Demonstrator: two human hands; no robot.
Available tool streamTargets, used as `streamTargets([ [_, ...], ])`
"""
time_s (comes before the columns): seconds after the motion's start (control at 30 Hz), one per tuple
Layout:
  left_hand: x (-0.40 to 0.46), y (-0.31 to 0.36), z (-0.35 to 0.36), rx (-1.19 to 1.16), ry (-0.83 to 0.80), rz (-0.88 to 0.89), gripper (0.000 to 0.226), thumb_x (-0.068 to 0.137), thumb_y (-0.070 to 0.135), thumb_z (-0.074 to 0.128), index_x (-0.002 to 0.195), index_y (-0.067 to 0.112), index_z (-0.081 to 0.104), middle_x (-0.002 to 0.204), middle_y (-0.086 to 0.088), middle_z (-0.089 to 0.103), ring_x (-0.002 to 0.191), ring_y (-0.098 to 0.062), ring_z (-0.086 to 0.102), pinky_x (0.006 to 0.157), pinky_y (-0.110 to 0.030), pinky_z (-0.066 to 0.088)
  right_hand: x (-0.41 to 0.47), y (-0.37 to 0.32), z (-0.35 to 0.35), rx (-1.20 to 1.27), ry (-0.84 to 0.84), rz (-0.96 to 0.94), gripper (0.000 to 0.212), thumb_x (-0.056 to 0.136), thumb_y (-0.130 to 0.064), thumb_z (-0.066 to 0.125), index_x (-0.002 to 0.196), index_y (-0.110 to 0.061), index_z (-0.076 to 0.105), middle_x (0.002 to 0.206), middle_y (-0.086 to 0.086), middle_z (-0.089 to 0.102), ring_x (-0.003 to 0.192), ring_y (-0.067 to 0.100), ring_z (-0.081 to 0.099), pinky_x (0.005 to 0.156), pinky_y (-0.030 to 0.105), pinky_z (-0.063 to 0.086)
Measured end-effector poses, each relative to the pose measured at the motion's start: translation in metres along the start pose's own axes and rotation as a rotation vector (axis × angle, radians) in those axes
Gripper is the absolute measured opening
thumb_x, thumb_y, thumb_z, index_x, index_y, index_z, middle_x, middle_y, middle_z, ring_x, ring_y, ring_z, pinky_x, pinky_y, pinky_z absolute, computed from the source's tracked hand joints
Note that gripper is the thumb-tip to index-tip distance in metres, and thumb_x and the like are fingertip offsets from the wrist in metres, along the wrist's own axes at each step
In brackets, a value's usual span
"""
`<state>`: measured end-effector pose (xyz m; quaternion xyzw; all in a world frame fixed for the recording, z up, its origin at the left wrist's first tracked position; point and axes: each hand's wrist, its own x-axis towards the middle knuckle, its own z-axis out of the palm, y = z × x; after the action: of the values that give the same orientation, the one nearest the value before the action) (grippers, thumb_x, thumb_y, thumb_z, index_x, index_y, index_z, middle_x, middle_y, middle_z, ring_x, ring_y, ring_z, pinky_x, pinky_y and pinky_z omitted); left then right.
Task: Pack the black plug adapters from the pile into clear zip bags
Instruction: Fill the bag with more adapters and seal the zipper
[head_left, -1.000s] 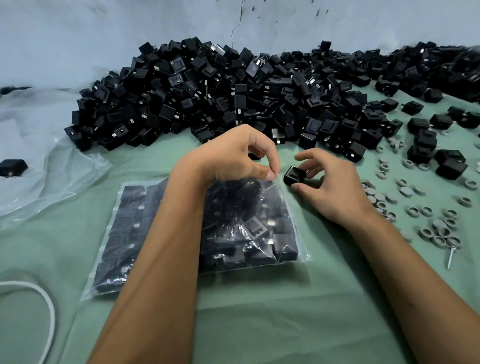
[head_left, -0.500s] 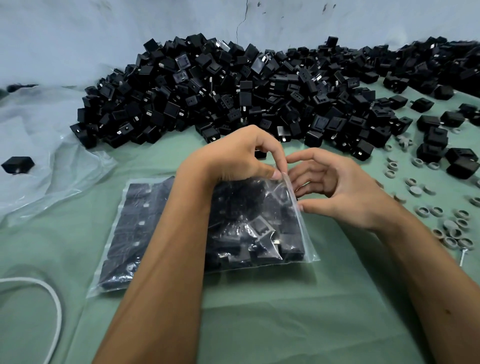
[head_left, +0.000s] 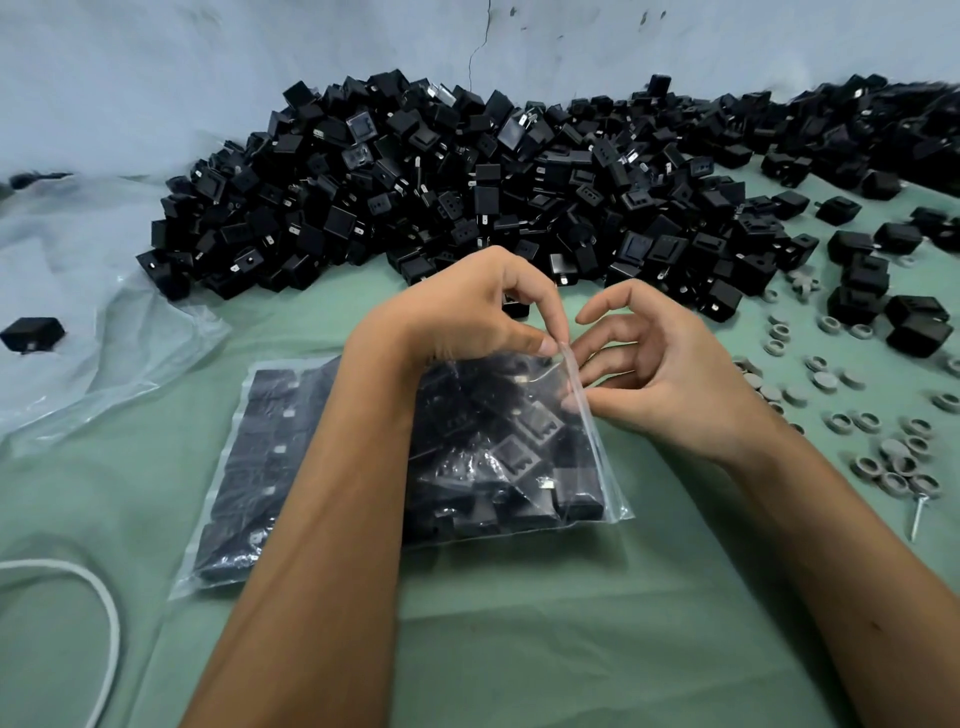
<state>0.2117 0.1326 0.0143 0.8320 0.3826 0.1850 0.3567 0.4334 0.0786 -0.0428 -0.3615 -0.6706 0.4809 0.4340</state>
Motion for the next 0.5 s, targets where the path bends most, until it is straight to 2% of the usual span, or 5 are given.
streamTargets([
  [0.1,0.001,0.001,0.001,0.012,-0.011,0.003,0.008,0.084,0.017,0.083,0.089,0.022,0.081,0.109,0.005,0.073,0.111,0.003,0.062,0.092,-0.015,0.04,0.0,-0.001,0.005,-0.079,0.01,-0.037,0.063,0.068,-0.004,0.095,0.115,-0.014,0.056,0.095,0.011,0.07,0.078,0.024,0.068,0.07,0.034,0.056],
  [0.2,0.002,0.0,0.001,0.011,-0.005,-0.001,0.009,0.083,0.016,0.084,0.089,0.022,0.082,0.109,0.007,0.073,0.109,0.005,0.061,0.093,-0.016,0.039,-0.001,-0.001,0.009,-0.164,0.04,-0.043,0.062,0.066,-0.015,0.097,0.113,-0.021,0.058,0.092,0.005,0.065,0.075,0.026,0.055,0.066,0.041,0.049],
  [0.33,0.003,0.001,0.003,0.022,-0.014,-0.006,0.009,0.083,0.018,0.085,0.088,0.025,0.082,0.108,0.007,0.073,0.11,0.005,0.061,0.095,-0.018,0.04,-0.001,0.002,0.003,-0.264,0.082,-0.03,0.043,0.077,-0.008,0.087,0.109,-0.024,0.063,0.091,0.0,0.066,0.075,0.021,0.058,0.068,0.046,0.051],
  [0.47,0.003,0.0,0.002,0.028,-0.01,-0.025,0.009,0.083,0.02,0.085,0.087,0.028,0.081,0.109,0.011,0.073,0.111,0.008,0.059,0.098,-0.022,0.041,0.009,0.012,-0.004,-0.517,0.384,-0.029,0.017,0.088,-0.02,0.078,0.098,-0.026,0.067,0.085,-0.008,0.068,0.08,0.008,0.062,0.074,0.02,0.051],
  [0.5,0.003,0.001,0.002,0.028,-0.007,-0.026,0.009,0.083,0.02,0.085,0.087,0.028,0.081,0.11,0.01,0.073,0.11,0.008,0.059,0.096,-0.02,0.041,0.015,0.013,-0.007,-0.631,0.44,-0.008,0.014,0.088,-0.024,0.077,0.098,-0.026,0.067,0.088,-0.01,0.068,0.082,0.007,0.061,0.076,0.019,0.05],
])
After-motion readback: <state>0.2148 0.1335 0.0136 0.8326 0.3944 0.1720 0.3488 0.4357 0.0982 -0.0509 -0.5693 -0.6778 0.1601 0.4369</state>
